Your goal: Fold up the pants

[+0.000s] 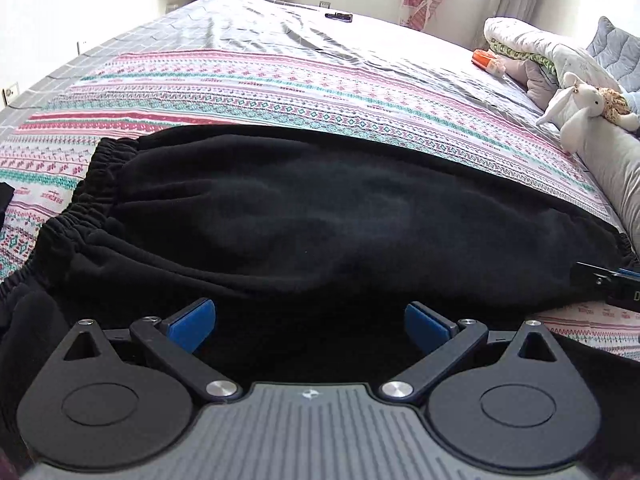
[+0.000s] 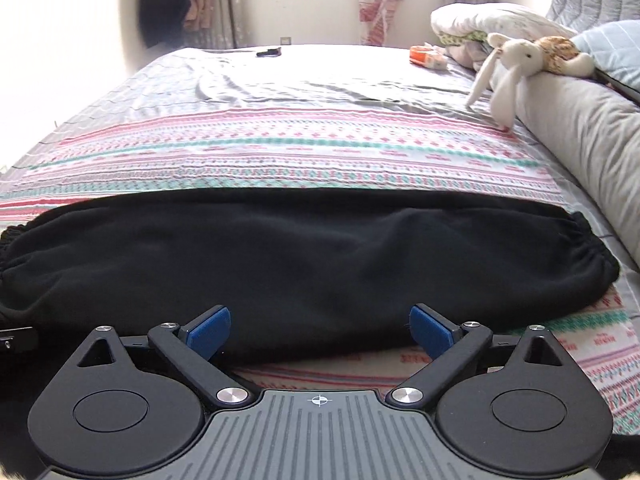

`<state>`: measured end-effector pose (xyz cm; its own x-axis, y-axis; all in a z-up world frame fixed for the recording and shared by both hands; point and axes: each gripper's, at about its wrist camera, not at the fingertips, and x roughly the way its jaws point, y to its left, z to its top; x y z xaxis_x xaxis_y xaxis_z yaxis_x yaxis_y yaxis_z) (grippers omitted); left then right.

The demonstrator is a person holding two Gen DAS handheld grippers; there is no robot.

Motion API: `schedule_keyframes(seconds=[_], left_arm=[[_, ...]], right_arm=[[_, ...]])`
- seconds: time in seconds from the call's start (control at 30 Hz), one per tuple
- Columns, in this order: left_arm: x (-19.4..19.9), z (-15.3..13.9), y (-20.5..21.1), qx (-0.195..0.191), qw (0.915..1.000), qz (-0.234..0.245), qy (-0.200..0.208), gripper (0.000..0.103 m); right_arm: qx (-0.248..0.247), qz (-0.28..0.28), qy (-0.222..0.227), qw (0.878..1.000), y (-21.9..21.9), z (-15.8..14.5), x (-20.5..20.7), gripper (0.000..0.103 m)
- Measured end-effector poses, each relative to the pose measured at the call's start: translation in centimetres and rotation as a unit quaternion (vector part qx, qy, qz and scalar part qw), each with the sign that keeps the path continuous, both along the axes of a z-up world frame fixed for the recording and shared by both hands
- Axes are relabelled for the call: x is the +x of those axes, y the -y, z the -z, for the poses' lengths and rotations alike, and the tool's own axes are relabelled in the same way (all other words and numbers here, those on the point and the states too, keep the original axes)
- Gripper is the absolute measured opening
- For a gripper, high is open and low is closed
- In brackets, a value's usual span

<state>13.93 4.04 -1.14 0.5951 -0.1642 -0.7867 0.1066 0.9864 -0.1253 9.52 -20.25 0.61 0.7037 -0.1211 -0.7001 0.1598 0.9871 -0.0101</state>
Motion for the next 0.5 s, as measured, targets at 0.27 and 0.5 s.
schedule_keyframes(seconds=[0.27, 0.5], left_arm=[[2.9, 0.4, -4.0, -0.098, 0.9924, -0.069, -0.028, 0.103], [4.1, -0.3, -6.8, -0.148, 0.9832, -0.103, -0.027, 0.103]], right_arm=[[-0.042, -0.088, 0.013, 0.995, -5.2, 0.2, 7.7, 0.098], [-0.036, -0.145, -0.012, 0.989, -8.9, 1.8, 14.1, 0.098]])
